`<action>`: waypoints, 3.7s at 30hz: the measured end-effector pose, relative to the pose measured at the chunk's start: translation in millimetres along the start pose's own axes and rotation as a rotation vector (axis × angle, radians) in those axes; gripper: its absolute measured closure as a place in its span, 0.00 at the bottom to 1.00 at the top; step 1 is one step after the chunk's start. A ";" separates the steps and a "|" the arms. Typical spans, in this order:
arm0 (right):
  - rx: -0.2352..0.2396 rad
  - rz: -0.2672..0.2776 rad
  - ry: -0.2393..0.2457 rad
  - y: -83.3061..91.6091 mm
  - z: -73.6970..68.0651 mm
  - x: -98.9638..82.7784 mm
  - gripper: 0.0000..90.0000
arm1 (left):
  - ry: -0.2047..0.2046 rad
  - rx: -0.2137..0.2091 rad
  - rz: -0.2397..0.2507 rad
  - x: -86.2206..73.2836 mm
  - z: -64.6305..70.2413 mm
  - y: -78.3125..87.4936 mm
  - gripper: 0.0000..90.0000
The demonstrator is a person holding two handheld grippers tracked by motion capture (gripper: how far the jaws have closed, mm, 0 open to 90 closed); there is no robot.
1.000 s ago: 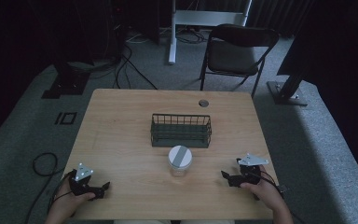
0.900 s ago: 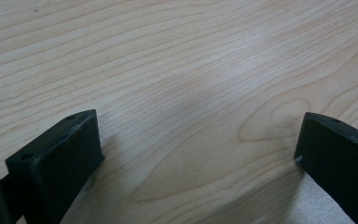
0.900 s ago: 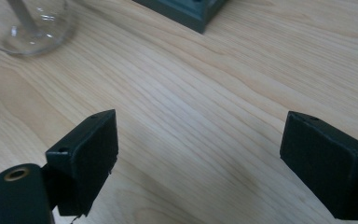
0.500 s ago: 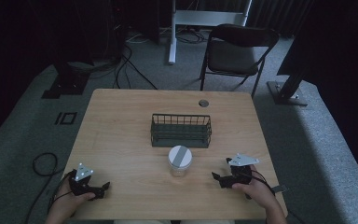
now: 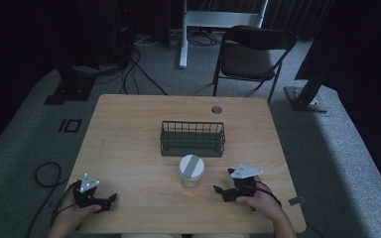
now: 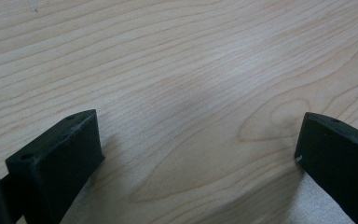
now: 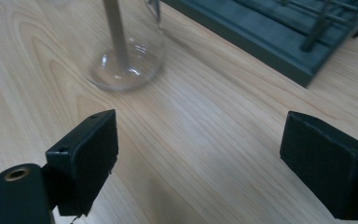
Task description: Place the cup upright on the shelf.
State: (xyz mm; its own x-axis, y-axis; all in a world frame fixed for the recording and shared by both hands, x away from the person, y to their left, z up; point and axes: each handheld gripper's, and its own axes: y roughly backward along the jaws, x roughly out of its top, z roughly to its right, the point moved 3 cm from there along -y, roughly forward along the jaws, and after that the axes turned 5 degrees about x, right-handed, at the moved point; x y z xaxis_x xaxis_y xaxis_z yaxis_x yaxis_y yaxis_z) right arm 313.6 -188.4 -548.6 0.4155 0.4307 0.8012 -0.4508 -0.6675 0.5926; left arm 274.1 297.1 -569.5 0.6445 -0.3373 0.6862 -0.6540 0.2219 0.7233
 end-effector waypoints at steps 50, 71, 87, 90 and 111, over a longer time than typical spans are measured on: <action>0.028 0.145 -0.042 -58.8 -58.6 35.9 0.12 | 0.000 0.000 0.000 0.0 0.0 0.0 0.01; -0.172 0.234 -0.155 -78.3 -72.0 43.1 0.12 | 0.001 0.000 0.000 0.0 0.0 0.0 0.01; -0.265 0.279 -0.146 -80.6 -76.8 46.8 0.19 | 0.001 0.000 0.000 0.0 0.0 0.0 0.01; -0.275 0.271 -0.114 -79.6 -78.6 47.0 0.20 | 0.001 0.000 0.000 0.0 -0.1 0.0 0.01; -0.257 0.341 -0.098 -51.0 -75.6 82.9 0.20 | 0.000 0.000 0.000 0.0 -0.1 0.1 0.01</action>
State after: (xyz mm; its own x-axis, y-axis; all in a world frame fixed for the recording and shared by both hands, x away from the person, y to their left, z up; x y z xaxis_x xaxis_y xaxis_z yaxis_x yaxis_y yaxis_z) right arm 311.4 -72.8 -506.1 0.2760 0.1436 0.9504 -0.7522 -0.5833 0.3066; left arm 274.1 297.2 -569.4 0.6448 -0.3371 0.6860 -0.6537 0.2219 0.7234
